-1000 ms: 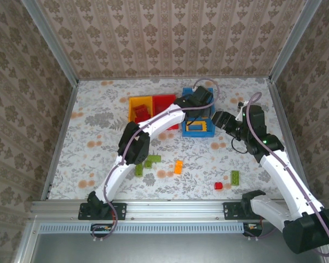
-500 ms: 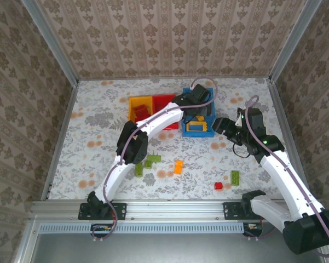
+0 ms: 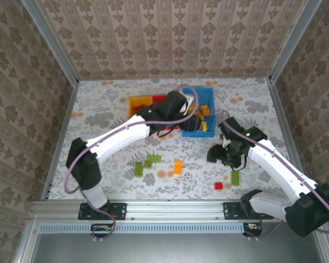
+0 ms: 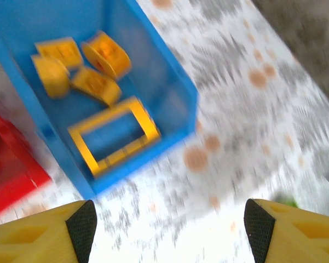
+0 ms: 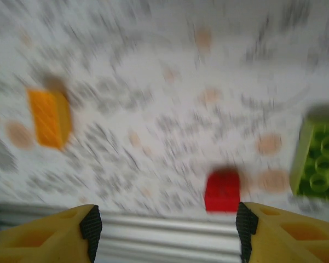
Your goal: Sort the legos into containers by color
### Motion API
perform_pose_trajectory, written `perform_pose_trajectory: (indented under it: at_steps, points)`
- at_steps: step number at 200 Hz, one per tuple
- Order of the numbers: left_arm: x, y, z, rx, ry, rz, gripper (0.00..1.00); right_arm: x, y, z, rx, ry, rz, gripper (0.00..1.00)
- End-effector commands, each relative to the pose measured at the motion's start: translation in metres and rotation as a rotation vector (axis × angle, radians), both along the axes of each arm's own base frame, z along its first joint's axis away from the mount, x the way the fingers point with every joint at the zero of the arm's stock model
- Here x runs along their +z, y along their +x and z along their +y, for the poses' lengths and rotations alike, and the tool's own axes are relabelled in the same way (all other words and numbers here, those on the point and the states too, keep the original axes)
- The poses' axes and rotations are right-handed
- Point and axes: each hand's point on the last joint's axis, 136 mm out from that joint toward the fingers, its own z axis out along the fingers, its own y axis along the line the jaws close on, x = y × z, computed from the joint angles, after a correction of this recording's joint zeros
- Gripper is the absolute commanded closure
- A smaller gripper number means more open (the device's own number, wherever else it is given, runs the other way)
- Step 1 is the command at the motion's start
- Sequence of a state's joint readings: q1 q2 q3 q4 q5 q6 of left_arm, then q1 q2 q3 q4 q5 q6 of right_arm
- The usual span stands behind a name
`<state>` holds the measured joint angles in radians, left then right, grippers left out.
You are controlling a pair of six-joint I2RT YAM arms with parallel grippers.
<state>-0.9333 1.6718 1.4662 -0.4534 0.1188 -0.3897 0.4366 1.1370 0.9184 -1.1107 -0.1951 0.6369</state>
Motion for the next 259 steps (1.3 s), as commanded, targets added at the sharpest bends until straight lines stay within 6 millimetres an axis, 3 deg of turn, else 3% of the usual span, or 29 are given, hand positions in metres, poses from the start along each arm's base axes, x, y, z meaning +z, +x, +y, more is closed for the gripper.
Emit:
perform_pose_trajectory:
  at_steps: [1,21,45,83,121,159,195,216,236,259]
  points:
    - [-0.026,-0.068,0.014,-0.248,0.036,0.061,0.26,-0.021,-0.055,-0.008,-0.001,-0.053,0.209,0.31]
    - [-0.03,-0.104,0.034,-0.323,0.035,0.083,0.26,-0.039,-0.07,-0.004,0.002,-0.075,0.265,0.3]
    - [-0.033,-0.119,0.055,-0.319,0.046,0.106,0.26,-0.06,-0.074,-0.002,0.009,-0.114,0.291,0.3]
    - [-0.028,-0.121,0.067,-0.271,0.032,0.094,0.26,-0.08,-0.062,-0.002,0.025,-0.172,0.299,0.33]
    - [-0.024,-0.118,0.07,-0.224,-0.001,0.088,0.26,-0.088,-0.049,-0.001,0.034,-0.208,0.282,0.38]
    - [-0.02,-0.116,0.073,-0.203,-0.007,0.075,0.26,-0.099,-0.051,-0.002,0.046,-0.23,0.321,0.5]
    - [-0.018,-0.111,0.076,-0.166,-0.004,0.064,0.26,-0.096,-0.041,0.004,0.074,-0.219,0.29,0.66]
    - [-0.011,-0.097,0.089,-0.063,0.018,0.022,0.27,-0.08,-0.022,0.018,0.131,-0.197,0.192,0.73]
    - [0.006,-0.074,0.119,0.109,0.028,-0.046,0.27,-0.049,0.013,0.053,0.205,-0.13,0.036,0.75]
    - [0.026,-0.048,0.162,0.32,0.033,-0.091,0.27,-0.012,0.062,0.112,0.289,-0.031,-0.13,0.76]
